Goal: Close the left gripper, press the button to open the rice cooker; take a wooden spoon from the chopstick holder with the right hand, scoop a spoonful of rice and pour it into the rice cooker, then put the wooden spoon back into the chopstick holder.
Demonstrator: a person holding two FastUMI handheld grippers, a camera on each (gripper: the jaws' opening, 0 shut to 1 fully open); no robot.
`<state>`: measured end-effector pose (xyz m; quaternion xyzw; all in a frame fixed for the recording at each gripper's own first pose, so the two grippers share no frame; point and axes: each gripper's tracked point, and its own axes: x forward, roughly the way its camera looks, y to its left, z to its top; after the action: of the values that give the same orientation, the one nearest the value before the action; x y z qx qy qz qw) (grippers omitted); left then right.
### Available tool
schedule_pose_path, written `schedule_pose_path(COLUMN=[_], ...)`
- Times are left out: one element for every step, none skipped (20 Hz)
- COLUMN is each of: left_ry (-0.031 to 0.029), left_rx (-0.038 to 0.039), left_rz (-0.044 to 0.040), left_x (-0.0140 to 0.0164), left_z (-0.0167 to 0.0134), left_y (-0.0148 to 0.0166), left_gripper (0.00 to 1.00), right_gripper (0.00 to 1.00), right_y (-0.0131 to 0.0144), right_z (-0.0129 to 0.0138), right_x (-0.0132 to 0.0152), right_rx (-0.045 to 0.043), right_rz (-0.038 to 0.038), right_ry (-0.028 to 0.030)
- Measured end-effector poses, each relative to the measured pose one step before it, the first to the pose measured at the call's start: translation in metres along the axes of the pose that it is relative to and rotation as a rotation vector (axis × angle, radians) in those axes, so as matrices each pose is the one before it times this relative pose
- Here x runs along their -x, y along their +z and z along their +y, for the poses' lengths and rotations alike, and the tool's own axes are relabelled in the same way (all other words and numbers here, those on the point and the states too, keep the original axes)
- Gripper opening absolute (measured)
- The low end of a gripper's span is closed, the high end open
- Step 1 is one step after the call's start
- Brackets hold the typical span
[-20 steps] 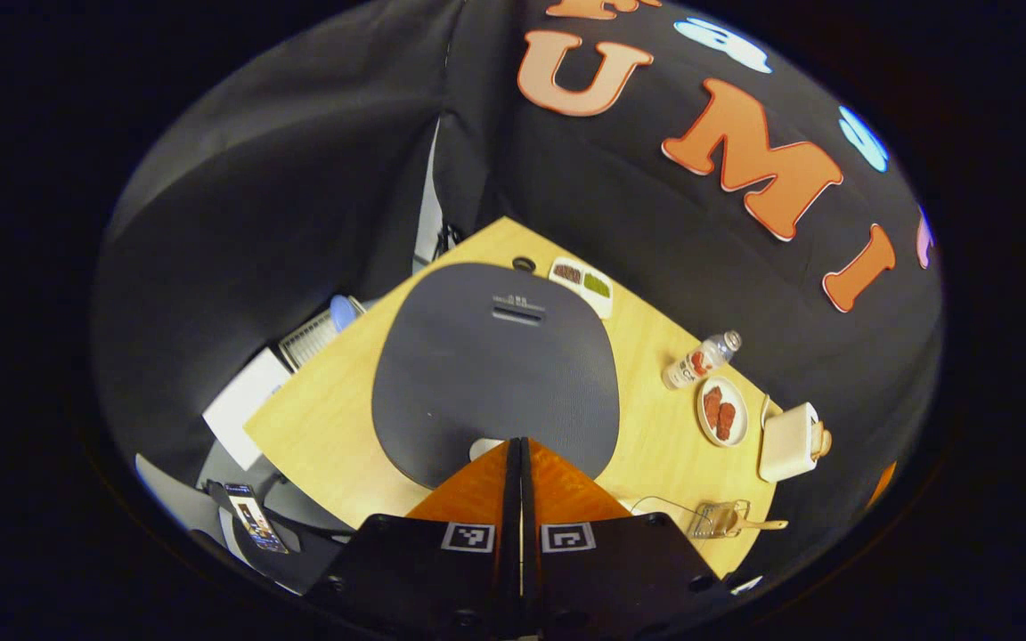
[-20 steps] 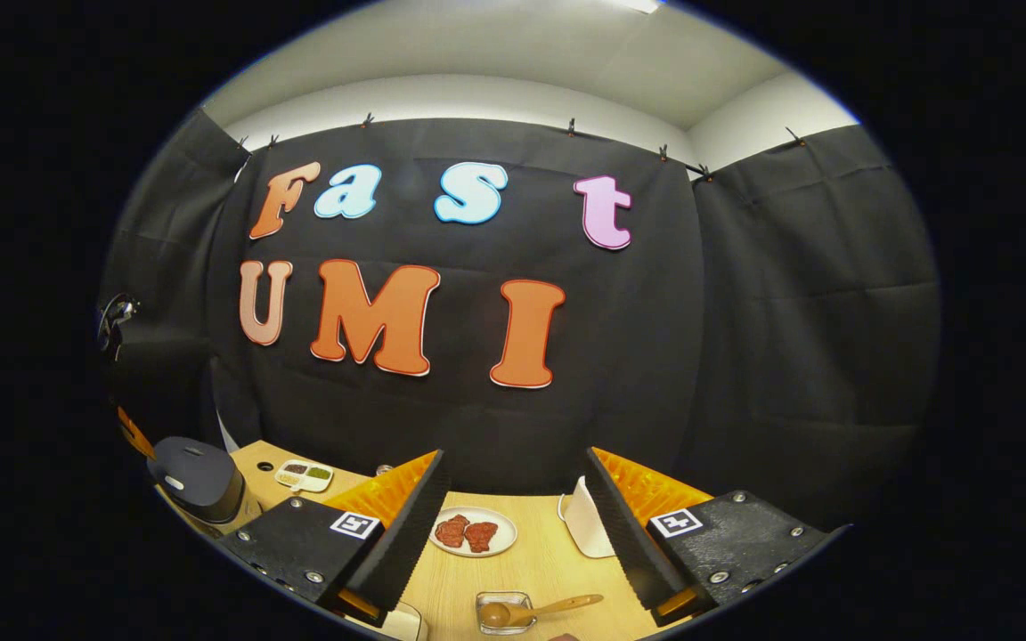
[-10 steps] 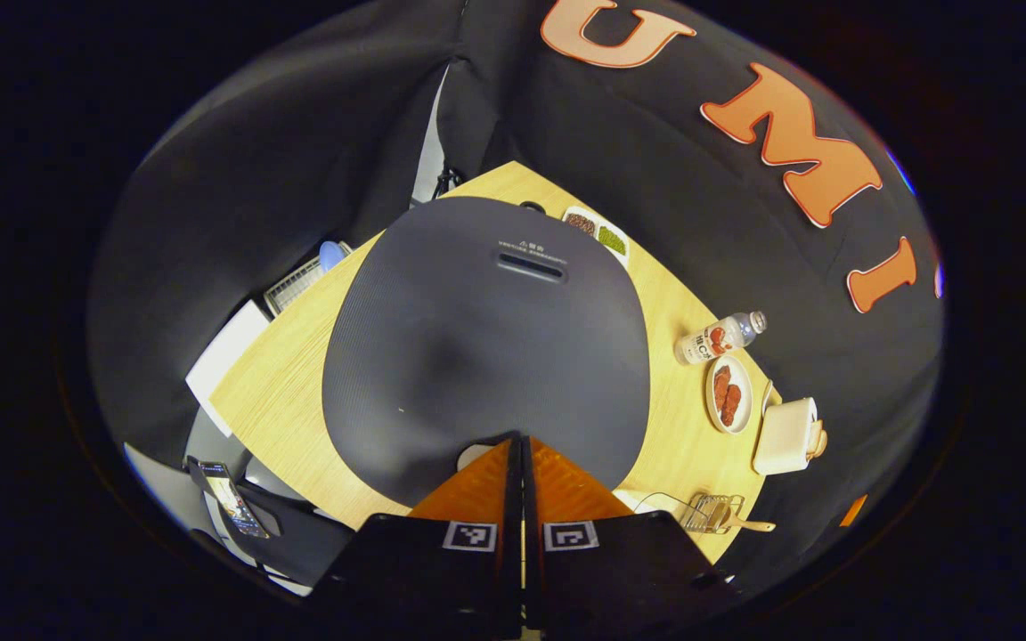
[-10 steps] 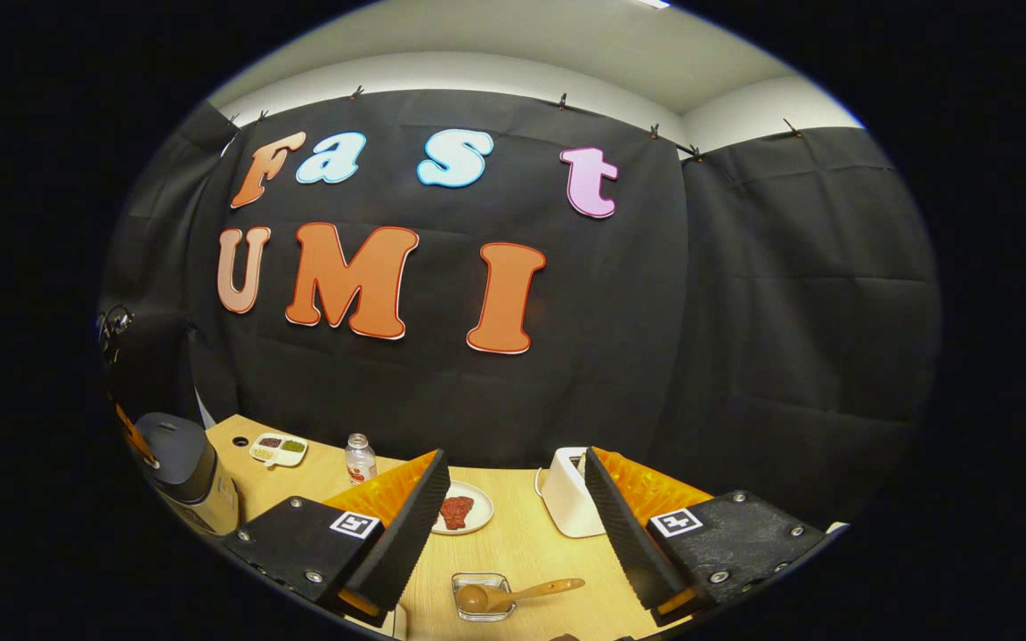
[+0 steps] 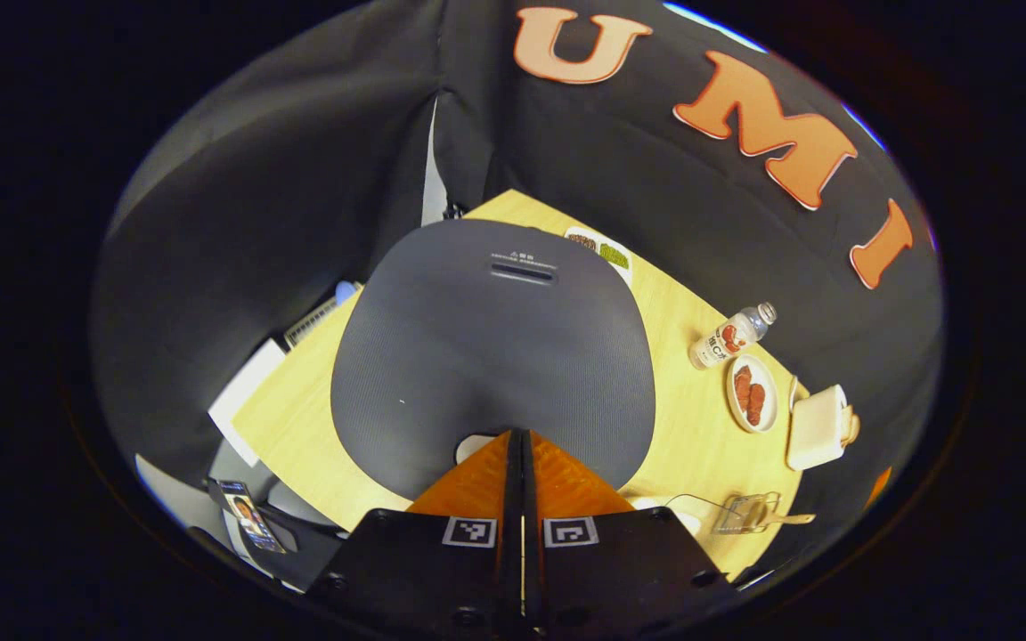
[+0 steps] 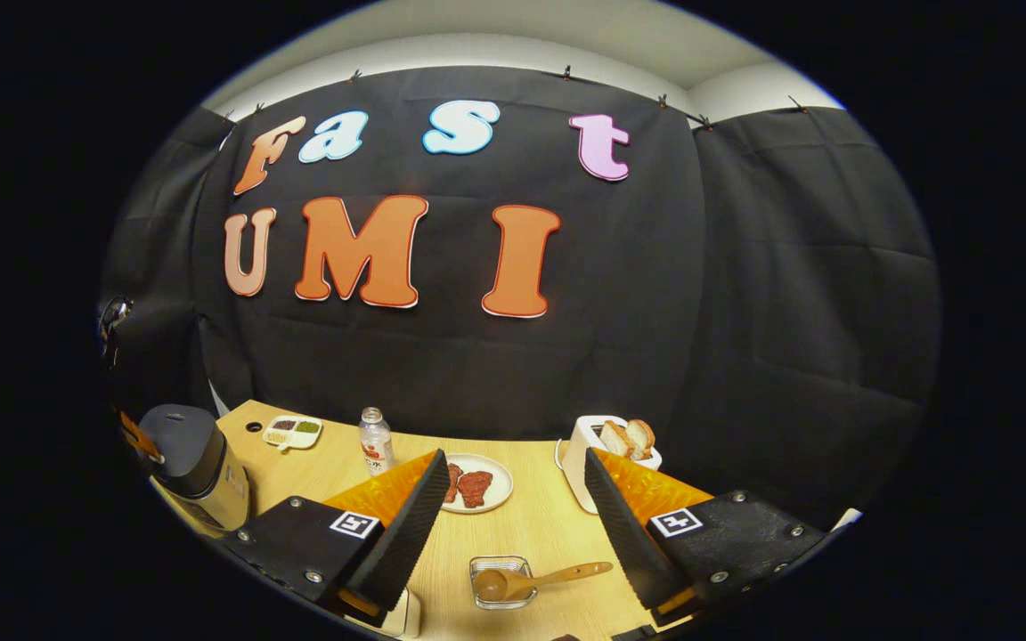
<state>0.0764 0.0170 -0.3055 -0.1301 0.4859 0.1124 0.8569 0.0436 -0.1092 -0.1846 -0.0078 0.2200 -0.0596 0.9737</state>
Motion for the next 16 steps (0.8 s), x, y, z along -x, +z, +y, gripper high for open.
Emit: schedule_pose_path(left_ry=[0.01093, -0.00022, -0.00284, -0.00337, 0.00079, 0.01222, 0.01533, 0.01006, 0.00574, 0.00250, -0.00388, 0.00005, -0.00206, 0.00404, -0.00196, 0.00146], left_rx=[-0.01568, -0.01248, -0.01446, -0.00981, -0.01933, -0.01190, -0.00309, -0.00103, -0.00493, -0.01027, -0.00853, -0.00783, -0.00732, -0.00534, -0.00799, -0.01238], left_rz=[-0.05334, -0.05309, -0.06534, -0.06758, -0.06356, -0.04678, -0.03868, -0.04443, -0.05441, -0.05678, -0.05393, -0.03578, -0.02813, -0.02767, -0.02283, -0.03384], left_x=[0.00678, 0.00692, 0.00941, 0.00636, 0.00539, 0.00777, 0.00619, 0.00587, 0.00663, 0.00575, 0.00725, 0.00686, 0.00551, 0.00723, 0.00617, 0.00849], left_z=[-0.00222, -0.00274, -0.00102, -0.00227, -0.00083, 0.00307, 0.00261, -0.00090, -0.00035, 0.00030, -0.00122, -0.00094, -0.00211, 0.00030, -0.00303, -0.00209], left_y=[0.00290, 0.00473, 0.01165, 0.01351, 0.01548, 0.01216, 0.01183, 0.00973, 0.01303, 0.01346, 0.01144, 0.00846, 0.00384, 0.00485, 0.00437, 0.00546], left_gripper=[0.06, 0.06, 0.06, 0.06, 0.06, 0.06, 0.06, 0.06, 0.06, 0.06, 0.06, 0.05, 0.05, 0.06, 0.06, 0.06], right_gripper=[0.95, 0.95, 0.95, 0.95, 0.95, 0.95, 0.95, 0.95, 0.95, 0.95, 0.95, 0.95, 0.95, 0.95, 0.95, 0.95], right_y=[-0.00312, -0.00243, -0.00313, -0.00384, -0.00408, -0.00335, -0.00437, -0.00272, -0.00341, -0.00321, -0.00276, -0.00231, -0.00294, -0.00236, -0.00269, -0.00314], right_z=[-0.00008, -0.00020, -0.00011, 0.00005, -0.00068, -0.00039, -0.00006, 0.00035, -0.00047, -0.00018, -0.00061, -0.00034, -0.00012, -0.00076, -0.00139, -0.00087], right_x=[-0.00114, -0.00049, 0.00002, 0.00060, 0.00013, -0.00033, -0.00022, -0.00045, -0.00071, -0.00041, -0.00104, -0.00112, -0.00058, -0.00111, -0.00096, -0.00203], right_rx=[0.00887, 0.00598, 0.00244, 0.00305, 0.00149, -0.00132, -0.00350, -0.00344, -0.00009, 0.00130, 0.00297, 0.00362, 0.00324, 0.00012, -0.00280, -0.00450], right_rz=[0.00913, 0.00983, 0.00953, 0.01162, 0.01000, 0.01196, 0.01334, 0.01193, 0.01150, 0.00971, 0.00605, 0.00692, 0.00574, 0.00521, 0.00757, 0.00857], right_ry=[-0.00089, 0.00110, 0.00258, 0.00038, 0.00101, 0.00036, 0.00353, 0.00225, 0.00234, 0.00211, 0.00062, 0.00250, 0.00137, 0.00085, 0.00130, 0.00068])
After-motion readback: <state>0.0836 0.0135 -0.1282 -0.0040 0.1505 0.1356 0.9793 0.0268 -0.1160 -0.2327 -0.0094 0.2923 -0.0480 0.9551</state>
